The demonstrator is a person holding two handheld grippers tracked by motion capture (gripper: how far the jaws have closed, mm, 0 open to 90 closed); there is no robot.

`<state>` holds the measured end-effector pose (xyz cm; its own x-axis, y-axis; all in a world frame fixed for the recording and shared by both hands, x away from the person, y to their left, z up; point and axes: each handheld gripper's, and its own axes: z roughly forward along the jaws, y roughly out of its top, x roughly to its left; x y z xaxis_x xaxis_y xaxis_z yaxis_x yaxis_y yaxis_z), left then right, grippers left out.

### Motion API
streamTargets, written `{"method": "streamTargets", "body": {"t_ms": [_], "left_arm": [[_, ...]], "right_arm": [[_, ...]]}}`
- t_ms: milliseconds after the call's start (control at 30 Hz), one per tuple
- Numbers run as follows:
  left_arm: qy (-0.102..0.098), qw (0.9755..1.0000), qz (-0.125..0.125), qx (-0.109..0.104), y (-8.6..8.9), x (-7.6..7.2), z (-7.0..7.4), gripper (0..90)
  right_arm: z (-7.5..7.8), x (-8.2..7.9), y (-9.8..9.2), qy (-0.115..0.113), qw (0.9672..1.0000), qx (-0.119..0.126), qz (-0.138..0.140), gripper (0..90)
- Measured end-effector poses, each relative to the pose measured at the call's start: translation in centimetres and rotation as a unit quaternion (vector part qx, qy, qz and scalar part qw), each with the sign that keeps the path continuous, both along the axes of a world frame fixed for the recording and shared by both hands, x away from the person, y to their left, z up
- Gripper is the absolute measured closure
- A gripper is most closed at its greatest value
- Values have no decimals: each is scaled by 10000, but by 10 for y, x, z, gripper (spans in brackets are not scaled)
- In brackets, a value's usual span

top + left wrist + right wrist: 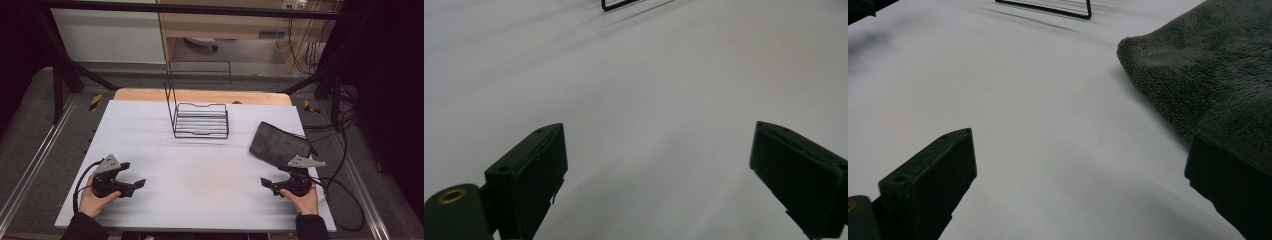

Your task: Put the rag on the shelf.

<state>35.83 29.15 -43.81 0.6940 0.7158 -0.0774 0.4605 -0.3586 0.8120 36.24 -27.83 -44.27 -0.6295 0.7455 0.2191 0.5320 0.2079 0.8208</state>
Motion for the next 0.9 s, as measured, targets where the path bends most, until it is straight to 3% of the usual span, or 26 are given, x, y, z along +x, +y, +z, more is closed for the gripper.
{"method": "streamTargets", "body": {"t_ms": [433,633,900], "left_arm": [[1,10000,58,-9,2,-1,-1,84],[-7,10000,79,-35,1,-1,-1,86],[-19,9999,114,21,0,-2,0,91]], "right_arm": [[1,3,8,-90,9996,-283,-15,44],[3,7,10,-215,9990,-373,-119,131],[11,24,18,-384,9963,-754,-155,346]]}}
